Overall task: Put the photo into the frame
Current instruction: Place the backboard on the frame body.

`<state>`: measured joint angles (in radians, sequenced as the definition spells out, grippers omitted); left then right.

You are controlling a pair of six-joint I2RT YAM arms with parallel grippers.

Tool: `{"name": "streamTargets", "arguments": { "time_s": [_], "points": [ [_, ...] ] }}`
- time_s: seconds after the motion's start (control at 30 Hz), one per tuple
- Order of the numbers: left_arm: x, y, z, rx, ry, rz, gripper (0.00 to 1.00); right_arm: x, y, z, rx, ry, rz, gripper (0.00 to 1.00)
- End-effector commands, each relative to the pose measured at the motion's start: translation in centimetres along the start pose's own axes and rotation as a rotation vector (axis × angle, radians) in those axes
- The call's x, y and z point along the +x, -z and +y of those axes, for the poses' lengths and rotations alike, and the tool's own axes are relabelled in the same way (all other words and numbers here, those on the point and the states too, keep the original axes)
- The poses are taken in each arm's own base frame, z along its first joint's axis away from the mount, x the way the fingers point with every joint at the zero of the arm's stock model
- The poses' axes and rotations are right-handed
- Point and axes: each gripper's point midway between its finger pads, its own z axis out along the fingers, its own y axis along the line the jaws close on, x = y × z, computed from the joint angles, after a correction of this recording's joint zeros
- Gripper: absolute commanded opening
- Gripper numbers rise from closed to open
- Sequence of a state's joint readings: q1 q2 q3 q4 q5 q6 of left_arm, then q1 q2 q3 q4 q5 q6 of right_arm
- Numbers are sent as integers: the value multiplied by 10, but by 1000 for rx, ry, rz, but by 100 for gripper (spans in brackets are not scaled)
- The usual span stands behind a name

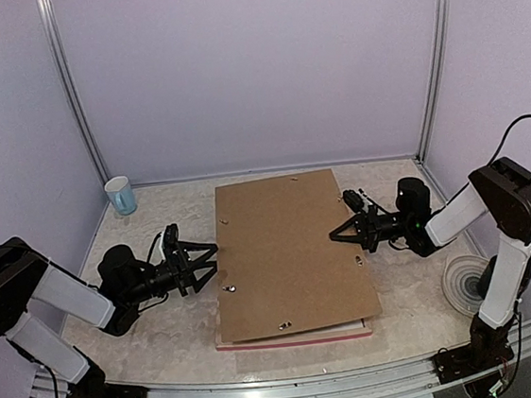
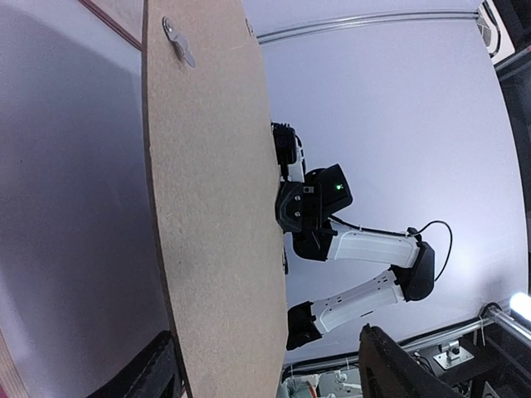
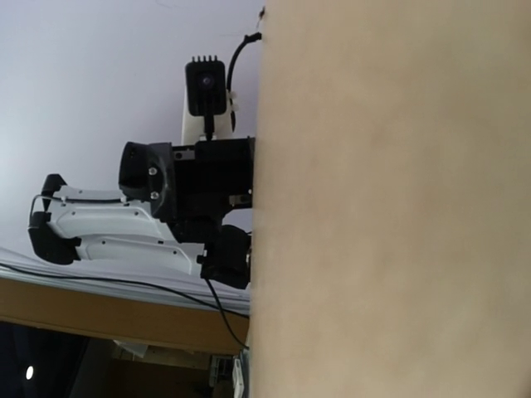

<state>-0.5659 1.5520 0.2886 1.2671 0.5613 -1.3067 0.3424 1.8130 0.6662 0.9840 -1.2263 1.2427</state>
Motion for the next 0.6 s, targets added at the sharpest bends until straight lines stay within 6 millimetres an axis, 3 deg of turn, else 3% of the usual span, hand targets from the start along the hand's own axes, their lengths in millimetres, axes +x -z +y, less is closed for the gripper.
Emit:
{"name": "streamTargets", "arguments": {
  "time_s": [0.0,0.3,0.57],
  "points": [
    [-12,8,-1,-16,-54,-59,72,3,7,2,1,11,-11,0],
    [-16,14,25,-117,-31,-91,78,1,8,11,-34,5,-23,0],
    [-22,24,41,-213,-48,-125,90,-3,10,1,16,-9,-45,0]
  ]
}}
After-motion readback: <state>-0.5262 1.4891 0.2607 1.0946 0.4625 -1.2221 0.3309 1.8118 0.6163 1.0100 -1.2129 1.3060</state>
